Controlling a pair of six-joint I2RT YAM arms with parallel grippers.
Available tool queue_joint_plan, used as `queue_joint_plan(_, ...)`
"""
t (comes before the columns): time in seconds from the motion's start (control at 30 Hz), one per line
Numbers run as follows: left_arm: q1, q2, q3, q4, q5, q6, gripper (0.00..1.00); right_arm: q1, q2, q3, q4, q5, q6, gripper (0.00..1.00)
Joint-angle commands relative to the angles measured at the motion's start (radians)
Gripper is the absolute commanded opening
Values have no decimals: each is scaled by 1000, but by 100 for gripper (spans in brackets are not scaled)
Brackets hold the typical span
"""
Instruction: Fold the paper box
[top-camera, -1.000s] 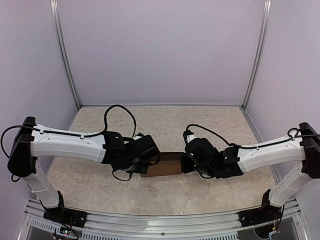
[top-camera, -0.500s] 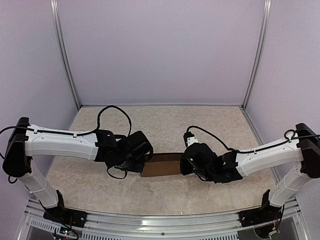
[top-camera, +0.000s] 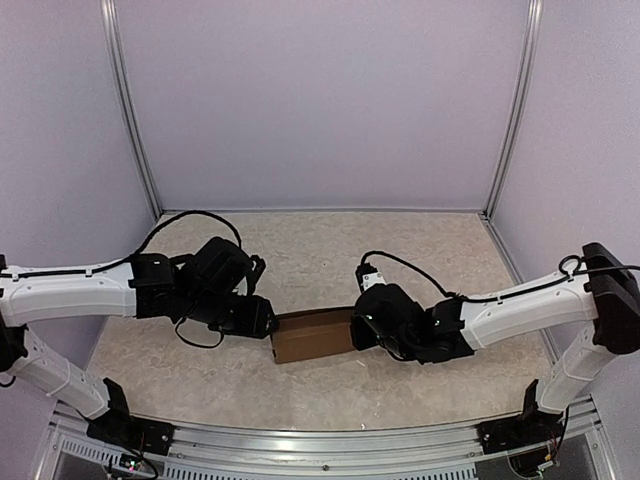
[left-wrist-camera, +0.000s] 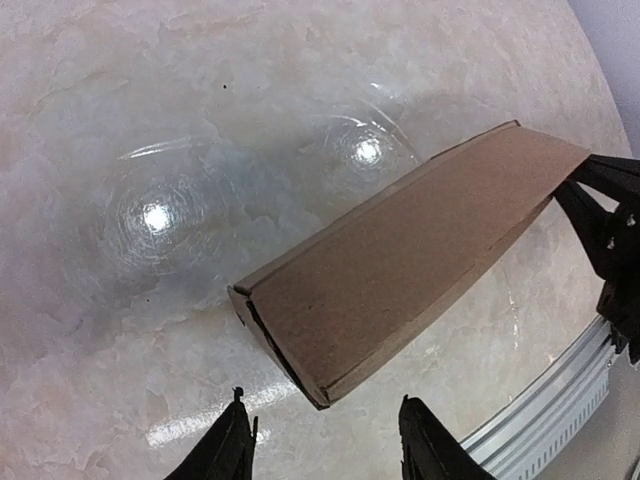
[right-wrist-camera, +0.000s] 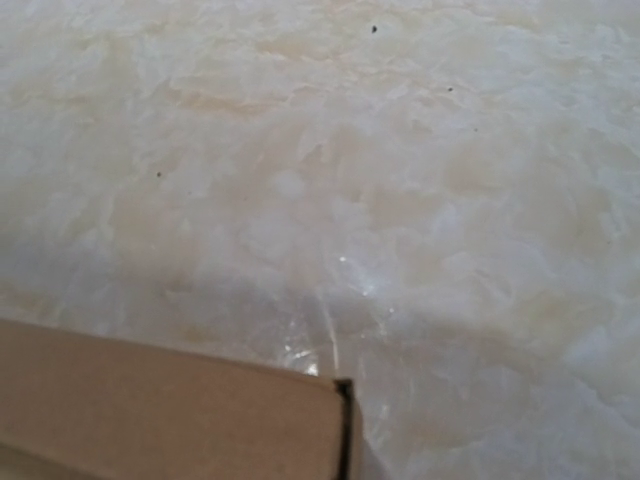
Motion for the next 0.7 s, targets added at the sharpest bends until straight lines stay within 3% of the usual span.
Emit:
queue_joint_plan(0.0,38,-85,-33,51,117,48,50,15,51,11,-124,-49,-18,0)
queue_joint_plan(0.23,75,-121,-7,63,112,93,49,14,48,11,-103,-59,-44,0)
queue_joint_plan(0.5,87,-24,73,88,113,134,30,14,51,13,-97,-68,-53,0)
queue_joint_plan(0.67,87,37,104,104,137,167,24,15,51,13,-94,-69,-52,0)
